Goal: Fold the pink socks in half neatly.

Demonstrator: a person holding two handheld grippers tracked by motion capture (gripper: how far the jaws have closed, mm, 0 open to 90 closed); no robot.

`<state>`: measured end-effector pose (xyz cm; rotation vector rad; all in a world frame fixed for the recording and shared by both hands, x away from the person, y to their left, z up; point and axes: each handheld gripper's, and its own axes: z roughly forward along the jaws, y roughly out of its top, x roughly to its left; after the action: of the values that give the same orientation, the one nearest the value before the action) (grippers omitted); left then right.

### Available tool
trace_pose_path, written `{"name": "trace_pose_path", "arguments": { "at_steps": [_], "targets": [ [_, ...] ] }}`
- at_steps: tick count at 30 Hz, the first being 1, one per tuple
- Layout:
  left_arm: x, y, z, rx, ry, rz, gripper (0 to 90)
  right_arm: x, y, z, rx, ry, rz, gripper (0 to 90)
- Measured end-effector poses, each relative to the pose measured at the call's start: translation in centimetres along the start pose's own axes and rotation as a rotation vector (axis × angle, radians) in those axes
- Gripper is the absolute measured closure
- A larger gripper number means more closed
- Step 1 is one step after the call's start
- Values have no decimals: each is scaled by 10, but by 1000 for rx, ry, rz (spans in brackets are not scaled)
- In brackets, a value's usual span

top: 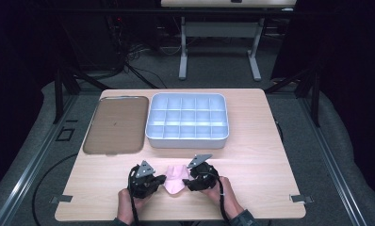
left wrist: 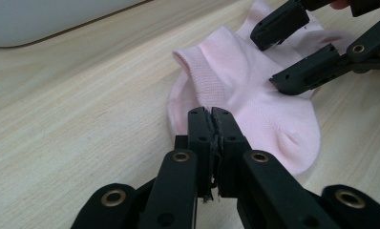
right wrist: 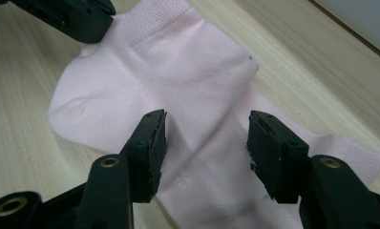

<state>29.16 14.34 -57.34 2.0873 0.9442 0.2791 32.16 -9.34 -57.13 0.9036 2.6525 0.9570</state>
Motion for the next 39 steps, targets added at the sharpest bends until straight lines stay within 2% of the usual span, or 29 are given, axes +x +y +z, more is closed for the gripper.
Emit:
{"name": "trace_pose_path", "arguments": {
  "at_steps": [3,9,13,15,17,21,23,25,27,29,30,36,39],
  "targets": [
    [1,-3,4,8,0,-4,868,0,0,0,-4,1,-2,474],
    [3,-10,5,-33,-21,-24,841,-1,-1,0,-11,8,-5,458],
    [4,-14,6,-60,-35,-39,844,-6,-4,-4,-9,34,17,413],
    [4,-15,6,-63,-37,-42,846,-11,-8,-13,-44,39,41,418],
    [4,-15,6,-64,-38,-38,852,-18,-15,-28,-84,6,76,434],
    [4,-15,7,-65,-37,-37,857,-36,-31,-53,-108,-61,160,474],
    [6,-15,6,-61,-40,-36,857,-43,-39,-58,-85,-93,199,490],
    [5,-15,6,-61,-40,-36,857,-48,-45,-57,-65,-104,216,502],
    [5,-15,6,-61,-40,-37,856,-50,-54,-53,-30,-109,237,532],
    [5,-15,7,-62,-42,-40,856,-50,-57,-51,-21,-102,243,562],
    [6,-15,7,-64,-43,-41,856,-50,-59,-50,-34,-105,248,587],
    [4,-15,7,-63,-33,-30,857,-45,-56,-48,-23,-111,206,748],
    [5,-15,7,-61,-37,-36,857,-43,-54,-47,-13,-86,204,876]
  ]
}}
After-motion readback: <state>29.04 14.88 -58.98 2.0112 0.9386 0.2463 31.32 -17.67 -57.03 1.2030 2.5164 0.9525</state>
